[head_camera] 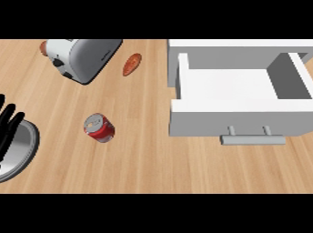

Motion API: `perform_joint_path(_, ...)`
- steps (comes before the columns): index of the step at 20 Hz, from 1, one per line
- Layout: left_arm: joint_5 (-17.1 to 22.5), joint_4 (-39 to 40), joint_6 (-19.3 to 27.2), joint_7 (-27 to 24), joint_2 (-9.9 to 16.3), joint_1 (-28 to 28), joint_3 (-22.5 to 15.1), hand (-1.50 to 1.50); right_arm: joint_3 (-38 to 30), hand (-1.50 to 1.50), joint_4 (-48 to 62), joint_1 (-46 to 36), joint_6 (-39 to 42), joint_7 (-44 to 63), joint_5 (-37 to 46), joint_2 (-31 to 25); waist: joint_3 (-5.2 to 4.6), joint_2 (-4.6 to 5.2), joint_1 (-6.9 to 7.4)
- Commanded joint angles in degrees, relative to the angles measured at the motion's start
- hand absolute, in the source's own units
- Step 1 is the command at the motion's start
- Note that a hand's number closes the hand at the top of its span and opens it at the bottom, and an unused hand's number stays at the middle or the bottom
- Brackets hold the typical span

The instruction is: Pick up the can, place it into the drawer and close the drawer

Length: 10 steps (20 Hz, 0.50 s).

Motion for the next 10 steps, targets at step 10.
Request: perform_joint_path(10,9.8,4.7,4.0,5.8,-3.2,-5.2,4.7,-1.50,-4.7,-1.50,-0.8,3.8,6.3,-1.6,-2.3,1.2,-0.03,0.04,-0.07)
